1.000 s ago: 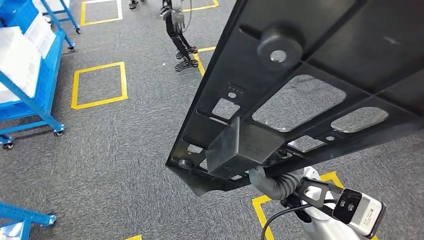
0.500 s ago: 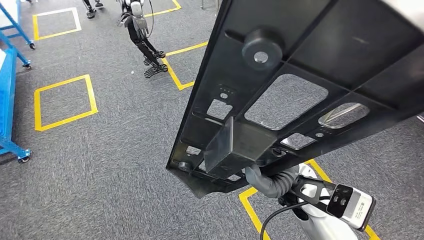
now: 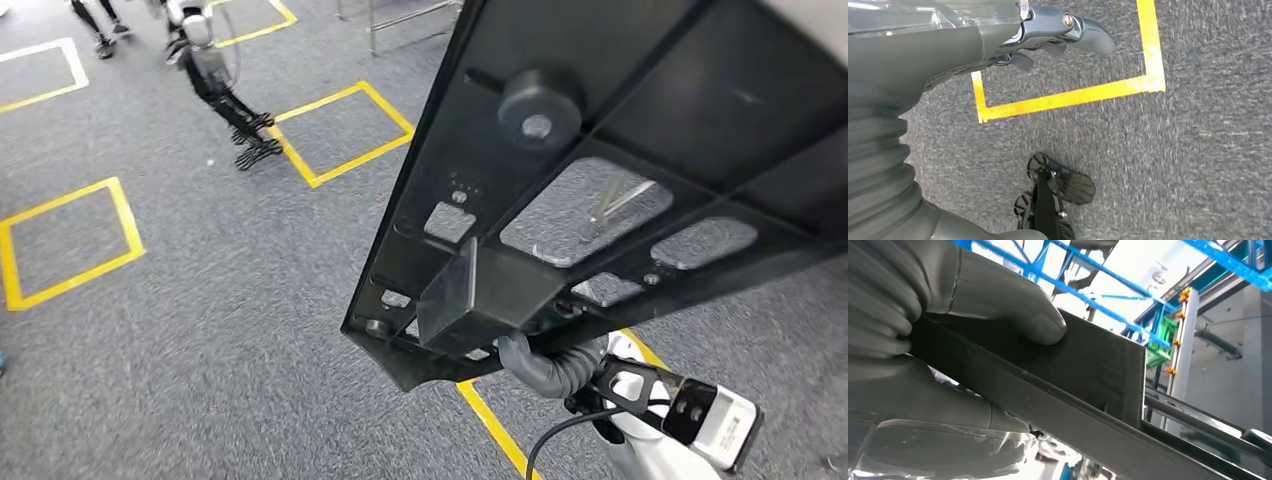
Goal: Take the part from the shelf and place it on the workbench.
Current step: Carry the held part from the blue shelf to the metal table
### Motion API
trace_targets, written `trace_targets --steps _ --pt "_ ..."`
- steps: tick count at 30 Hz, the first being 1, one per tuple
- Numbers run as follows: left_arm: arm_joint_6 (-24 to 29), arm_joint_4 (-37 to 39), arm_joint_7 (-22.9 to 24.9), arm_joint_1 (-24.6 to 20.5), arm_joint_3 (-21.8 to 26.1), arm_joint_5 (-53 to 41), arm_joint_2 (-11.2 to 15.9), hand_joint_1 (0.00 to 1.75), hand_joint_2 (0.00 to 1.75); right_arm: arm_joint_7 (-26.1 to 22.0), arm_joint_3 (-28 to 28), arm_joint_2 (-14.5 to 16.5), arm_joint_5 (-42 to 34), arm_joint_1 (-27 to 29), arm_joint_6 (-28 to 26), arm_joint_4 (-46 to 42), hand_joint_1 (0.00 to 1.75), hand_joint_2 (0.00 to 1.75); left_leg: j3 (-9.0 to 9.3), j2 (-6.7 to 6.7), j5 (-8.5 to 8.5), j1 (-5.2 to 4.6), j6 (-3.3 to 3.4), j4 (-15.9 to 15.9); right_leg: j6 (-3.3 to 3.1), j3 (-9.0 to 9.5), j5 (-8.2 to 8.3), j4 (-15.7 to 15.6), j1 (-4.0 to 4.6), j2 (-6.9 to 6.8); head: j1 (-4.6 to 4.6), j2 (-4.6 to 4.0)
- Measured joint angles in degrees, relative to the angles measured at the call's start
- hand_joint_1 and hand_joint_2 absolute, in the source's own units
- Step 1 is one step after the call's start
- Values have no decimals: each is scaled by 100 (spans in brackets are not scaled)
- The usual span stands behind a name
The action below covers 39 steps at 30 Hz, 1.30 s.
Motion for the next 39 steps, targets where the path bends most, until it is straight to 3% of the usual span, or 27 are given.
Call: trace_targets --steps 2,4,6,7,8,9,11,13,15,17,19,21,22,23,24,26,28,30,32,34,36,37,38,39 --pt "20 -4 -24 0 19 -53 4 0 175 -2 -45 -5 -8 82 28 -118 175 175 -63 -183 -168 20 -48 212 -59 38 32 -53 -38 134 -7 1" --pt "33 -5 -47 20 50 -106 36 0 175 -4 -188 -19 -127 231 219 -282 175 175 -369 -494 -543 39 -72 901 -99 67 43 -74 -52 265 -35 0" --pt "19 -5 -64 53 82 -142 94 0 175 -4 -436 -43 -248 449 499 -464 175 175 -731 -604 -798 41 -86 1616 -115 72 36 -62 -44 413 -58 0" --pt "-5 -5 -65 63 91 -158 121 0 175 -5 -569 -54 -276 555 627 -542 175 175 -799 -616 -754 41 -86 1706 -115 74 29 -53 -43 495 -58 -1" --pt "-40 -5 -58 66 95 -171 145 0 175 -5 -691 -61 -279 646 745 -609 175 175 -752 -629 -593 42 -80 1549 -108 81 21 -41 -44 581 -60 0" --pt "-75 -7 -49 63 97 -183 163 0 175 -5 -800 -62 -264 722 865 -665 175 175 -608 -671 -359 45 -69 1195 -97 90 10 -28 -48 666 -60 0" --pt "-128 -10 -31 53 106 -192 183 0 175 -4 -974 -45 -214 830 1078 -751 175 175 -272 -903 -3 61 -37 399 -61 90 -14 7 -51 823 -57 0" --pt "-145 -12 -20 38 123 -190 185 0 175 -2 -1077 -14 -189 875 1191 -779 175 175 -132 -1045 57 59 -3 66 0 56 -18 29 -62 960 -61 0" --pt "-149 -16 -15 7 134 -197 181 0 175 0 -1152 9 -197 895 1229 -782 175 175 -104 -949 59 52 50 29 73 27 -9 31 -81 1052 -66 -1" --pt "-157 -21 -14 -20 136 -218 173 0 175 -1 -1200 14 -213 892 1232 -779 175 175 -77 -825 89 70 123 -20 122 -61 -125 204 -65 853 -49 -1" --pt "-163 -22 -12 -16 138 -235 170 0 175 -1 -1218 24 -228 871 1223 -764 175 175 -70 -689 98 70 173 -47 154 -372 -463 836 -57 507 -20 0" --pt "-164 -22 -11 2 142 -240 169 0 175 0 -1221 32 -242 864 1215 -735 175 175 -70 -548 85 60 184 -45 188 -744 -739 1567 -87 366 -8 0" --pt "-165 -22 -11 5 145 -239 168 0 175 1 -1221 33 -253 866 1215 -721 175 175 -66 -479 76 58 181 -43 203 -815 -729 1693 -102 342 -7 -1" --pt "-166 -22 -11 4 147 -239 164 0 175 1 -1221 33 -268 866 1215 -710 175 175 -57 -414 65 58 171 -41 213 -766 -611 1583 -116 314 -7 -1" --pt "-167 -22 -10 0 150 -239 160 0 175 1 -1221 33 -286 861 1216 -704 175 175 -42 -354 50 59 157 -37 214 -599 -417 1251 -123 257 -6 -1" --pt "-167 -22 -6 -6 160 -243 151 0 175 1 -1220 33 -315 832 1219 -697 175 175 -1 -245 6 40 106 -20 178 -176 -92 422 -99 -5 -8 0" --pt "-167 -22 -2 -9 178 -252 148 0 175 -1 -1218 34 -338 796 1226 -692 175 175 30 -143 -34 10 45 -5 115 0 -9 56 -55 -132 -16 0" --pt "-167 -24 -1 -26 193 -258 143 0 175 -1 -1212 34 -354 775 1238 -687 175 175 60 -34 -61 3 -18 -11 51 -8 -4 45 -41 6 -20 -1" --pt "-167 -28 -2 -50 208 -263 134 0 175 -1 -1206 37 -361 747 1247 -679 175 175 37 -142 -180 27 -80 124 -14 12 17 7 -64 130 -32 0" --pt "-167 -31 -3 -55 224 -267 125 0 175 -1 -1191 51 -368 708 1261 -659 175 175 -218 -439 -512 50 -117 717 -66 25 34 -17 -85 245 -61 0" --pt "-172 -31 -2 -37 233 -269 121 0 175 0 -1165 65 -371 692 1286 -622 175 175 -608 -595 -822 53 -134 1498 -89 23 36 -14 -76 387 -78 0" --pt "-179 -31 -1 -27 234 -269 118 0 175 1 -1153 67 -371 692 1296 -599 175 175 -724 -615 -837 53 -135 1693 -91 26 36 -12 -71 464 -79 0" --pt "-187 -31 -1 -24 235 -269 115 0 175 1 -1143 68 -371 690 1303 -576 175 175 -728 -625 -729 53 -128 1649 -90 33 36 -8 -67 540 -79 0" --pt "-197 -31 0 -25 235 -271 111 0 175 2 -1134 70 -371 684 1306 -551 175 175 -625 -649 -523 54 -115 1378 -87 44 35 -3 -66 615 -79 0"
